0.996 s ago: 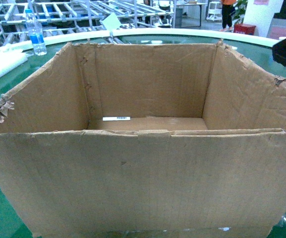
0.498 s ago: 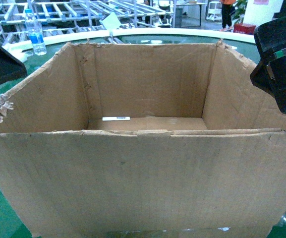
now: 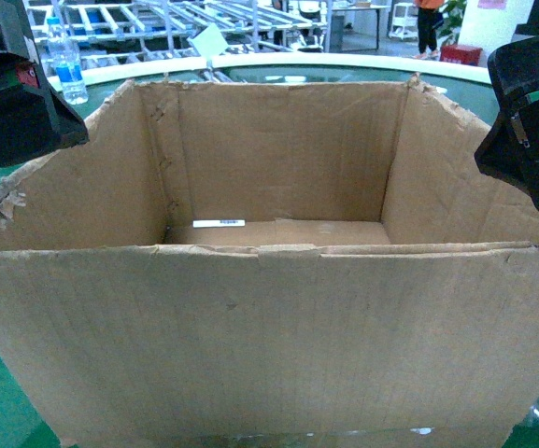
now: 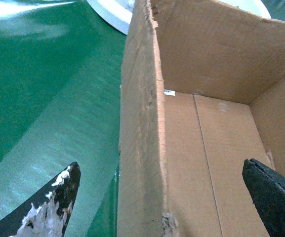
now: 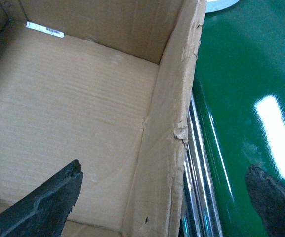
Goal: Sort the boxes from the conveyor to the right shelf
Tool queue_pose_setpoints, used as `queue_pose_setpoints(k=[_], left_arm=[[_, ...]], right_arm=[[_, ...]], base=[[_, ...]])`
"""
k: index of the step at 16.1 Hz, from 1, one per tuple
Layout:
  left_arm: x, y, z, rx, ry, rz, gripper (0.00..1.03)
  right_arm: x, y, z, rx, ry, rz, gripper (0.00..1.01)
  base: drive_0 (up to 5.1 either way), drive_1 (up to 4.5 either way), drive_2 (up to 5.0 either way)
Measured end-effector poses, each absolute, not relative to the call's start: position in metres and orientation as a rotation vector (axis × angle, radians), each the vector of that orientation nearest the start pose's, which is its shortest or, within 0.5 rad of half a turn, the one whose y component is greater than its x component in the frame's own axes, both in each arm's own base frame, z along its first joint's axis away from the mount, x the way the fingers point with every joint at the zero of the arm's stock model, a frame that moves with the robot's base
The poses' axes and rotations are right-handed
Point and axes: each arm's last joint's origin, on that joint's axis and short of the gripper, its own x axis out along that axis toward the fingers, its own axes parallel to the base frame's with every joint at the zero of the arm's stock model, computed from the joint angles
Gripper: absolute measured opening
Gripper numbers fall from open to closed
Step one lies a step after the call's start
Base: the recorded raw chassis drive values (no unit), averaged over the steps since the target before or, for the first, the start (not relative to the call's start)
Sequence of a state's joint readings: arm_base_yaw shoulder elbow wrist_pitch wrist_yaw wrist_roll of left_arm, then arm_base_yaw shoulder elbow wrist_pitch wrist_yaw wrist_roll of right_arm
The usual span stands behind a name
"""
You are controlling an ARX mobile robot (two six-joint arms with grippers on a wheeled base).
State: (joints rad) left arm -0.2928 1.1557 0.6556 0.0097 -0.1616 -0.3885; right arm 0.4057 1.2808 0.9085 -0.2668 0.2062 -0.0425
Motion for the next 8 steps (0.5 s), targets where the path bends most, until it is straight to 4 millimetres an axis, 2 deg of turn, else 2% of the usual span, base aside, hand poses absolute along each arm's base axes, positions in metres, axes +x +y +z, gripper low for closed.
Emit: queue_pose_setpoints(k=[2,4,8], left_arm=[[0.234,-0.066,0.234,-0.270,0.495,-0.030,0.98],[0.236,-0.066,0.229,-0.260,0.511,-0.008,0.98],[0.236,-0.065,0.227,-0.252,0.510,-0.002,0.98]], right_arm=[[0.251,0.101,0.261,-0.223,0.616,0.202,0.98],[0.245,0.103,0.243,-0.204,0.629,0.189,0.98],[0.244,0.101,0.244,-0.197,0.624,0.184,0.98]], base=[[0.0,0.00,0.0],[0.0,0.00,0.0],[0.0,0.00,0.0]])
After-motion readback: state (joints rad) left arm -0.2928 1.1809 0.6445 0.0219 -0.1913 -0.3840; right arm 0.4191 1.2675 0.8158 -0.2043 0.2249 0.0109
